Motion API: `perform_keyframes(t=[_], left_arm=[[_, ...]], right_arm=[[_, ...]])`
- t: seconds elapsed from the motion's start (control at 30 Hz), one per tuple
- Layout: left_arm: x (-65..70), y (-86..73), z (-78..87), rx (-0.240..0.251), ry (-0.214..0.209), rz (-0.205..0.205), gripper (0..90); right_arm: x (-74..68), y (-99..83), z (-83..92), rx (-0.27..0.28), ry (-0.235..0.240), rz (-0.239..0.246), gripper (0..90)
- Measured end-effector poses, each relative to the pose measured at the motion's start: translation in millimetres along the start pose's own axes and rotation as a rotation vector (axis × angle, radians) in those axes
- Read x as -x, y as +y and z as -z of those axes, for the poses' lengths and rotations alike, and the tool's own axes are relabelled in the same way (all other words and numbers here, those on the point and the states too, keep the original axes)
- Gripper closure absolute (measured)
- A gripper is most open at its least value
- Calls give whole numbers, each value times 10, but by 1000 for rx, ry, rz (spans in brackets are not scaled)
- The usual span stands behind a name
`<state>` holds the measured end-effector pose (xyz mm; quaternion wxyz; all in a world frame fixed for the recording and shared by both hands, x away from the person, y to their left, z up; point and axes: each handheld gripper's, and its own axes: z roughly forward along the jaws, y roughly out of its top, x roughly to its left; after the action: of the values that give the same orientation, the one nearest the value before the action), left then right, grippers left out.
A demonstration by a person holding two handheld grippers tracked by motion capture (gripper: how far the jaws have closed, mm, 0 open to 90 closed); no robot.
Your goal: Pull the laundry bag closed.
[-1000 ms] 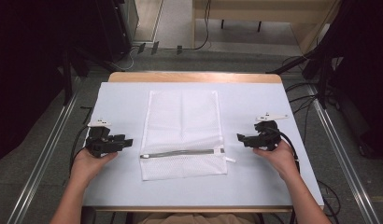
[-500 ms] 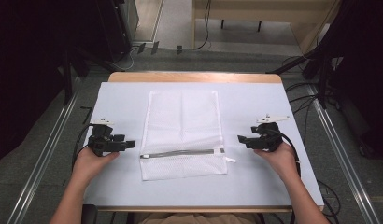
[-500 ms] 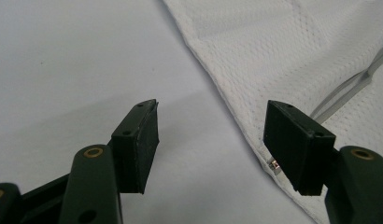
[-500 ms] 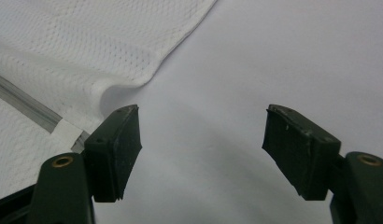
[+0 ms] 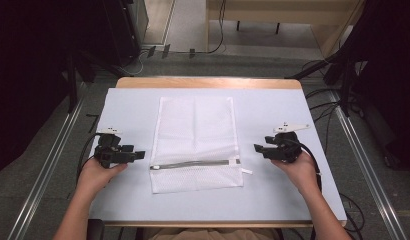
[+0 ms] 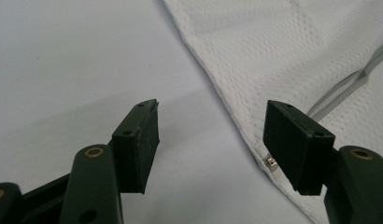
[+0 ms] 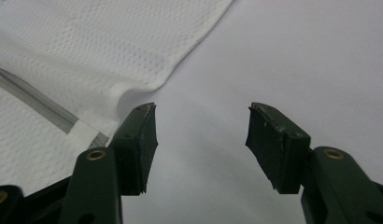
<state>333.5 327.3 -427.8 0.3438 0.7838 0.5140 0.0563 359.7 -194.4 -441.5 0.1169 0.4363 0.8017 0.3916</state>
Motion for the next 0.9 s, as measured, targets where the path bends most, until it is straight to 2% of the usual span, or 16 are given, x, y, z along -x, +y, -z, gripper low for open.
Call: perform_keyframes(t=[0.07,0.13,0.2,0.33,0.47,0.9], left_arm=[[6,4,10,3,-12,26,370],[7,4,13,3,-13,28,370],[10,-3,20,3,-8,19,370],[12,-6,24,6,-8,18,370],[18,-6,26,5,-7,7,370],[25,-21,37,11,-7,10,369]], right_arm=[[-35,17,4,-4,16,5,471],[-89,32,8,-10,22,24,482],[-145,51,9,-9,27,43,497],[-213,84,11,-12,50,47,510],[-318,122,10,-9,64,81,517],[-509,163,-57,-23,101,108,524]])
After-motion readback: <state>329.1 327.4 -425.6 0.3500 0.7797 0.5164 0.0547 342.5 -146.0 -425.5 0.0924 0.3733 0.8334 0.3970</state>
